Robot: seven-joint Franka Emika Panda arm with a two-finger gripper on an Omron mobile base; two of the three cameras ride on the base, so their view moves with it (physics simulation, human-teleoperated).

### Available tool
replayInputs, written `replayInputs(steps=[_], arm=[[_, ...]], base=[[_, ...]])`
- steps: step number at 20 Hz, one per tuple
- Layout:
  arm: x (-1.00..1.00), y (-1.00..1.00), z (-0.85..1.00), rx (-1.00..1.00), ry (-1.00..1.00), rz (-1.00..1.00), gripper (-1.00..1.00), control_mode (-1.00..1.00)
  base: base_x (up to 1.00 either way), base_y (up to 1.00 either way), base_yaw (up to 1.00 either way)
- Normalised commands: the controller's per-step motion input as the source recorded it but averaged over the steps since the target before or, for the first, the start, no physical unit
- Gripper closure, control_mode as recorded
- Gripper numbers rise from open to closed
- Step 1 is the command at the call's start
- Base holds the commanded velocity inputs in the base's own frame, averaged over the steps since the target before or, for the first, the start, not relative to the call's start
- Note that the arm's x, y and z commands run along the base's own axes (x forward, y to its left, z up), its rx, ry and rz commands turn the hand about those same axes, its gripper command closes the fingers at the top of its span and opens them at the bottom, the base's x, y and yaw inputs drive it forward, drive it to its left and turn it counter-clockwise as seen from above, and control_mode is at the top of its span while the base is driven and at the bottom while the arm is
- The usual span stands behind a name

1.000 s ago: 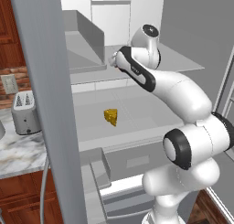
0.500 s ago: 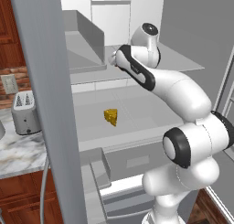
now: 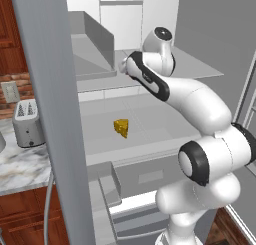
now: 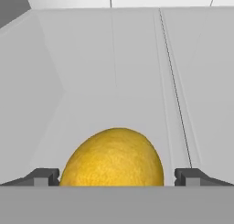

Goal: Take the cheese, fish, and lemon from the fridge and place them on the plate on the dining counter to create an appetizer plate.

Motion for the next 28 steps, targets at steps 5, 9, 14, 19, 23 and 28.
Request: replayInputs(steps=[5, 9, 14, 19, 23, 28], arm=[[0.0, 0.0, -0.3, 0.0, 0.0, -0.01, 1.0, -1.0], [0.08, 0.0, -0.19, 0.0, 0.0, 0.0, 1.0, -1.0], [0.03, 0.0, -0.01, 0.0, 0.0, 0.0, 1.0, -1.0], [-0.83, 0.0, -0.01, 0.0, -0.1, -0.03, 1.0, -1.0], [-1.0, -0.17, 0.0, 0.0, -0.21, -0.03, 1.0, -1.0], [-1.0, -0.29, 0.16, 0.0, -0.25, 0.0, 1.0, -1.0]], base=[[0.0, 0.0, 0.0], [0.0, 0.0, 0.0], [0.0, 0.0, 0.0], [0.0, 0.0, 0.0], [0.0, 0.0, 0.0], [0.0, 0.0, 0.0]])
